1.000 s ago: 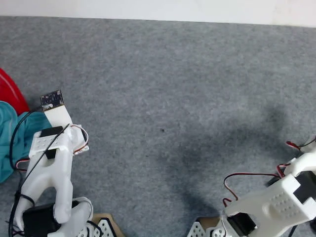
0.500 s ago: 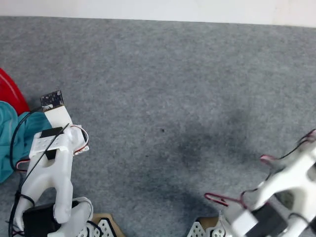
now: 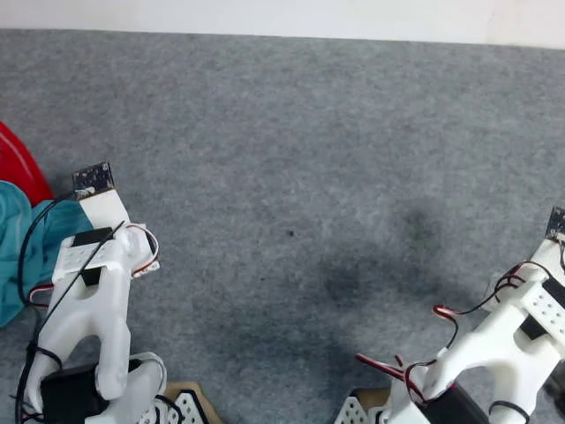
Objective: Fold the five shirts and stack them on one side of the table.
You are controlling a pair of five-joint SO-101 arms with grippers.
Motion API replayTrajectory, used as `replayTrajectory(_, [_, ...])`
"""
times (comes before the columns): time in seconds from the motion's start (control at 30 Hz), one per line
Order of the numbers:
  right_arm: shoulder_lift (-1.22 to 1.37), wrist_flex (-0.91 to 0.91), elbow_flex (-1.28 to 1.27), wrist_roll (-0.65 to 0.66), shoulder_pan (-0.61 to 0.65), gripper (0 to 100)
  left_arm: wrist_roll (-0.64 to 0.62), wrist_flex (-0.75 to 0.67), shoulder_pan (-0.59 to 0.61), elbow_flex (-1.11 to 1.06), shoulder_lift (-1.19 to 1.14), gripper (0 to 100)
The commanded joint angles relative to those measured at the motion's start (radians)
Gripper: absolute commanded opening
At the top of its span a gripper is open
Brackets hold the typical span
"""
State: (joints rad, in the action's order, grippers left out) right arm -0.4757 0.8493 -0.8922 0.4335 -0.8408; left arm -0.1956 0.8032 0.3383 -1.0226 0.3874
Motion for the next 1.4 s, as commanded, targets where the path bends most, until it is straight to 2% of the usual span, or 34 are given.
replayTrajectory(0.0, [0.004, -0.045, 0.002, 0.011, -0.016, 27.3, -0.005, -0.012, -0.015, 0.001, 0.021, 0])
replayTrajectory(0.23, [0.248, -0.061, 0.065, 0.011, -0.018, 14.8, -0.005, -0.012, -0.018, 0.001, 0.021, 0])
replayTrajectory(0.47, [0.317, -0.058, 0.14, 0.011, -0.068, 14.0, -0.005, -0.026, -0.018, 0.001, 0.021, 0])
replayTrajectory(0.7, [0.206, -0.056, 0.134, 0.012, -0.084, 0.4, -0.005, -0.026, -0.018, 0.001, 0.021, 0])
replayTrajectory(1.0, [0.03, 0.041, 0.058, 0.02, -0.082, 0.8, -0.005, -0.026, -0.018, 0.001, 0.021, 0])
replayTrajectory(1.17, [-0.13, 0.104, -0.084, 0.077, -0.073, 0.8, -0.005, -0.026, -0.018, 0.001, 0.021, 0])
replayTrajectory(1.37, [-0.298, 0.104, -0.228, 0.081, -0.082, 0.8, -0.005, -0.026, -0.018, 0.001, 0.021, 0])
